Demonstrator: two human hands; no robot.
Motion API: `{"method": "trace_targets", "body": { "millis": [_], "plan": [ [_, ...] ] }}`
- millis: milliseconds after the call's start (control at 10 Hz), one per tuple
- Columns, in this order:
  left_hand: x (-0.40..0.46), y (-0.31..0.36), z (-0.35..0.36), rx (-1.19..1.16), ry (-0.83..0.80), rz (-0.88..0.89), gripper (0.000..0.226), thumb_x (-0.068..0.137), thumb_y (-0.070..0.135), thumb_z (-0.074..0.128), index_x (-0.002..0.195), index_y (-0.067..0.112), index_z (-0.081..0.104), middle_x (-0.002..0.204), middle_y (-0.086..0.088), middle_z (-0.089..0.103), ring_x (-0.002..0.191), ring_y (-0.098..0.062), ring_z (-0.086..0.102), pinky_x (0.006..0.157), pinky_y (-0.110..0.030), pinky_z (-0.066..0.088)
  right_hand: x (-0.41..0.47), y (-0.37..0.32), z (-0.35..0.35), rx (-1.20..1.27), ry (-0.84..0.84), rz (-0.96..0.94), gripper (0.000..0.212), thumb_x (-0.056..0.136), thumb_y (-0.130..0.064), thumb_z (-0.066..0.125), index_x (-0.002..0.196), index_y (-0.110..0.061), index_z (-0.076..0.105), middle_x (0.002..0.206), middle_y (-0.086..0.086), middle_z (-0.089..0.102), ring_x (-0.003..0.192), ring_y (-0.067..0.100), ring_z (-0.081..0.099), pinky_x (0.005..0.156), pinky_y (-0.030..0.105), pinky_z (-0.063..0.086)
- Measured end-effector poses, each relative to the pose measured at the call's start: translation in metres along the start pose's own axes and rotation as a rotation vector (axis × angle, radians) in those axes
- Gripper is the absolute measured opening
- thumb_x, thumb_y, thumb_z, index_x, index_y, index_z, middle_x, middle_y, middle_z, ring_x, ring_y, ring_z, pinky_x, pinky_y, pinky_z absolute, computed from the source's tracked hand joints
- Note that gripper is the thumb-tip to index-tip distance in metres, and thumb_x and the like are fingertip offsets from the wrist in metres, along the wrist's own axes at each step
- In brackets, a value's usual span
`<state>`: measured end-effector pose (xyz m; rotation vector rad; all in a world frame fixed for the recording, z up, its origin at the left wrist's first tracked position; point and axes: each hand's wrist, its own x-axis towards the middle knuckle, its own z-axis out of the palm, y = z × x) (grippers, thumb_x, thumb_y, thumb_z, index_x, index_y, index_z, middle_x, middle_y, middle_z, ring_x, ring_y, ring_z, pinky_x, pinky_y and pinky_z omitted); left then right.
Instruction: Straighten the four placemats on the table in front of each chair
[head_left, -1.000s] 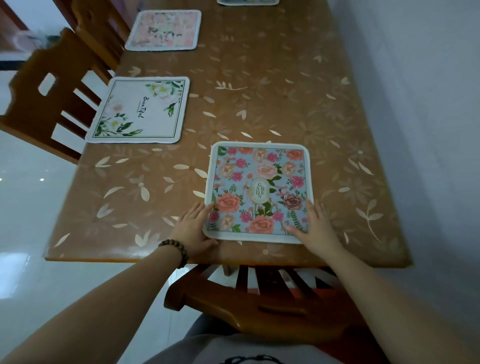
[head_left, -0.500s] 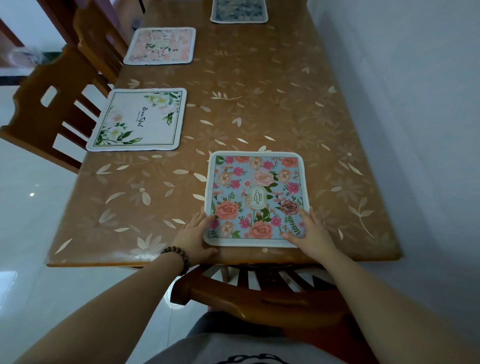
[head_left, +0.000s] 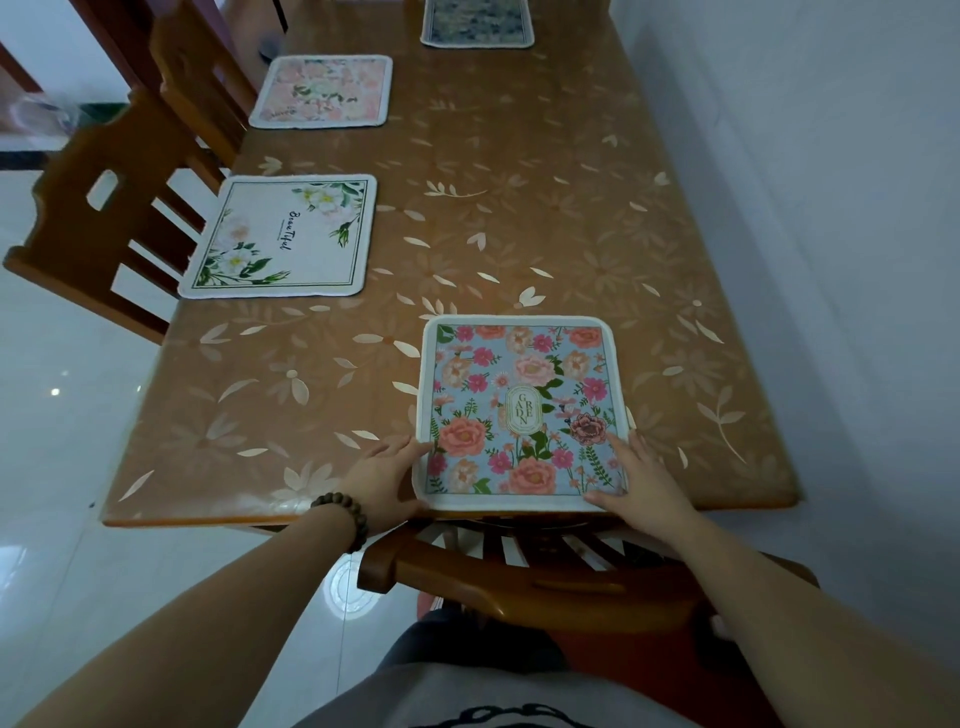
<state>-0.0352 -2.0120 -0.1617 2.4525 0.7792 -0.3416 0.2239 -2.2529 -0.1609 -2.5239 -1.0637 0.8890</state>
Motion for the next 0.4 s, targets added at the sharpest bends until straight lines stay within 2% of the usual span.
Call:
{"method": "trace_targets", "body": {
  "millis": [200, 300, 400],
  "plan": [
    [0.002, 0.001, 0.0, -0.028, -0.031, 0.004, 0.075, 0.075, 0.053, 0.066, 0.138, 0.034, 0.031, 0.136, 0.007, 0.043, 0.125, -0.016, 0.04, 0.104, -0.036, 0.034, 0.001, -0.001, 0.002, -0.084, -0.11, 0.028, 0.121, 0.064, -0.059, 0.076, 0.15, -0.026, -0.003, 0.157, 0.012, -0.015, 0.143, 0.026, -0.015, 0.115, 0.044, 0.003],
    [0.002, 0.003, -0.002, -0.026, -0.078, -0.054, 0.076, 0.077, 0.048, 0.066, 0.14, 0.033, 0.028, 0.14, 0.003, 0.041, 0.124, -0.019, 0.044, 0.099, -0.037, 0.043, 0.0, -0.004, 0.003, -0.117, -0.11, 0.058, 0.123, 0.063, -0.064, 0.074, 0.15, -0.027, -0.005, 0.157, 0.013, -0.016, 0.143, 0.028, -0.015, 0.116, 0.045, 0.002],
    [0.013, 0.008, -0.008, 0.008, -0.04, -0.114, 0.08, 0.078, 0.05, 0.064, 0.144, 0.029, 0.023, 0.14, -0.002, 0.043, 0.12, -0.021, 0.048, 0.094, -0.038, 0.048, 0.007, -0.016, -0.007, -0.134, -0.041, 0.071, 0.114, 0.067, -0.073, 0.062, 0.15, -0.028, -0.001, 0.157, 0.014, -0.011, 0.144, 0.03, -0.011, 0.116, 0.05, 0.005]
  ]
}}
